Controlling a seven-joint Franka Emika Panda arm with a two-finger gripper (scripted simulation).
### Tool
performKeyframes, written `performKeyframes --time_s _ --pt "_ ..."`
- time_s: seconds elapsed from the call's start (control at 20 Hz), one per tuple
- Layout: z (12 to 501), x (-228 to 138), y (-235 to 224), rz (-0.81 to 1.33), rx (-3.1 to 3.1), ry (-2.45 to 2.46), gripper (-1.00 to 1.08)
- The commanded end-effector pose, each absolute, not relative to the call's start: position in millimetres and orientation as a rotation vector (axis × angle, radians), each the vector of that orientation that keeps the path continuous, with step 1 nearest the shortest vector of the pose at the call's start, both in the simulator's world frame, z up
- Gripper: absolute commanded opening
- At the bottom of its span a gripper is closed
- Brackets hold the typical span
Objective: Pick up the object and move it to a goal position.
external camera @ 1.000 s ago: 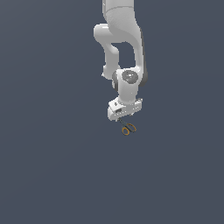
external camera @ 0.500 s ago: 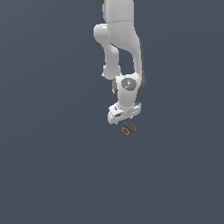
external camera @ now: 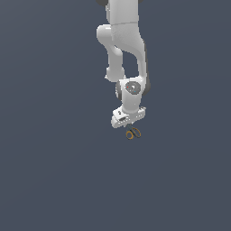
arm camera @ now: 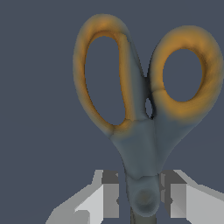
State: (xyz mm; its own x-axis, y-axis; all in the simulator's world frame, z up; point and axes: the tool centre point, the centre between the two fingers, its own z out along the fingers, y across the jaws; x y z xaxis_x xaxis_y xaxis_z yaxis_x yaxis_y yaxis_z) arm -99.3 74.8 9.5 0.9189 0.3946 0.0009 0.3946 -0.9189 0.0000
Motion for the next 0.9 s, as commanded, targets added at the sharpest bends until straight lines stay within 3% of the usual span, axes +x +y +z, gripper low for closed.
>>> performKeyframes --time_s 0.0,0.45,0.85 --pt "7.8 -99.0 73.1 0.000 -3.078 -0.628 -1.00" --pt "11.2 -104.1 63.8 -0.002 -3.077 -0.634 -1.00" --pt "18.4 -126.1 12.4 -0.002 -3.077 -0.632 -1.00"
